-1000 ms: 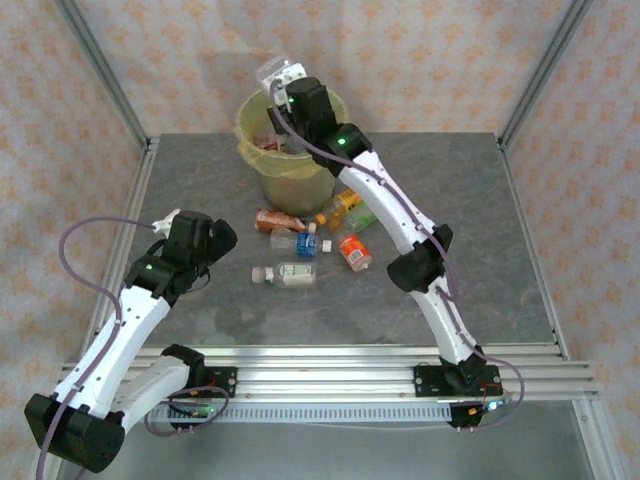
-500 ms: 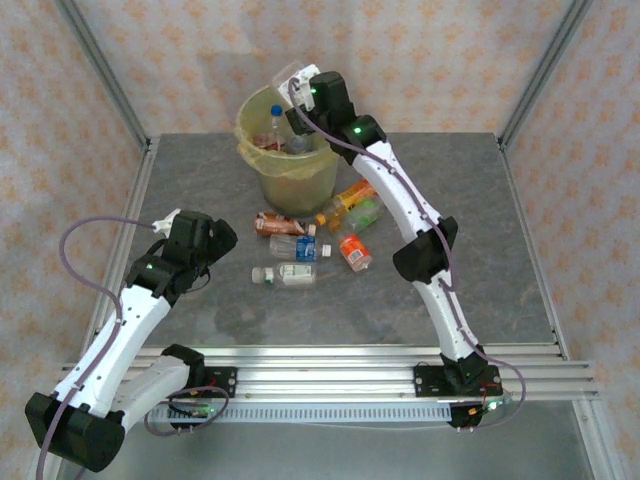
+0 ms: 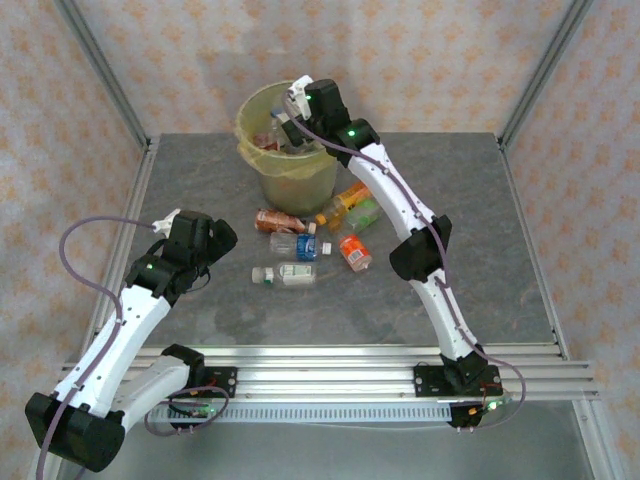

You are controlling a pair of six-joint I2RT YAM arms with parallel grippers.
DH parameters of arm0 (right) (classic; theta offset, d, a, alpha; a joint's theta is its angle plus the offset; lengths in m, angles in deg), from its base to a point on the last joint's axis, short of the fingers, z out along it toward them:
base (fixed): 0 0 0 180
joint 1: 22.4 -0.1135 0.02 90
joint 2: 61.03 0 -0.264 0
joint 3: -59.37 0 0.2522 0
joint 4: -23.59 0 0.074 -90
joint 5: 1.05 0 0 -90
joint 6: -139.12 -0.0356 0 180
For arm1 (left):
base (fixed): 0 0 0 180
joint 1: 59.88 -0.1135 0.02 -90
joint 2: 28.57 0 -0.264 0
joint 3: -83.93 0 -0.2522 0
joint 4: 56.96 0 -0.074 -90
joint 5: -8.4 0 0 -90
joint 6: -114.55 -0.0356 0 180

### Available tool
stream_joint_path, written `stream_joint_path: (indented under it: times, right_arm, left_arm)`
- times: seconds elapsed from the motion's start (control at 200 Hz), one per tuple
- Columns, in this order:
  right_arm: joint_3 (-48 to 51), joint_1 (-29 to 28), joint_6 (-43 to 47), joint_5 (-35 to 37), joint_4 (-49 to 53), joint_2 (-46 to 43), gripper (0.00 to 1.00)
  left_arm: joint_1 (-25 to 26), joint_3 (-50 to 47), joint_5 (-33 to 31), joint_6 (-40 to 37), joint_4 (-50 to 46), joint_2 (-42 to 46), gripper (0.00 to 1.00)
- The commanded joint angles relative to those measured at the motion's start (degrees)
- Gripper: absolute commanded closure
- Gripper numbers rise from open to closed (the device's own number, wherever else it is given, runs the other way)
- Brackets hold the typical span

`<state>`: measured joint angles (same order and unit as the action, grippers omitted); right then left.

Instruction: Put the plastic bottles in the bin

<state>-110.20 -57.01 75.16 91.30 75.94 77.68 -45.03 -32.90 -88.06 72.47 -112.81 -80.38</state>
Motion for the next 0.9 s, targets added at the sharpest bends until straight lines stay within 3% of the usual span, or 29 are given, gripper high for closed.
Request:
stream_joint_path:
  times: [0.0, 0.22, 0.33, 0.515, 0.696, 0.891]
  right_arm:
    - [-1.89, -0.11, 1.25, 2.26, 0.39, -1.81, 0.01]
    - [-1.96, -0.11, -0.89, 2.90, 0.77, -4.18, 0.01]
    - [-2.04, -0.12, -1.95, 7.58, -0.08, -5.18, 0.00]
    - [-2.40, 0.13, -2.04, 16.79, -0.55, -4.86, 0.09]
    - [-2.48, 0.42, -4.59, 6.07, 3.06, -5.15, 0.06]
    - [-2.39, 0.42, -6.46, 2.48, 1.62, -3.08, 0.05]
  left_arm:
    - [-0.73, 0.68, -2.15, -0.03, 0.08, 0.13, 0.00]
    - [-0.77, 0.99, -1.83, -0.54, 0.34, -0.93, 0.00]
    - [-0.71, 1.55, -0.87, -1.05, 0.33, -2.30, 0.00]
    - [-0.70, 1.74, 0.78, -1.25, 1.46, -4.19, 0.00]
    - [-0.77, 1.64, 1.40, -1.10, 2.18, -5.39, 0.00]
    - [-0.71, 1.22, 1.81, -0.88, 2.71, -5.61, 0.00]
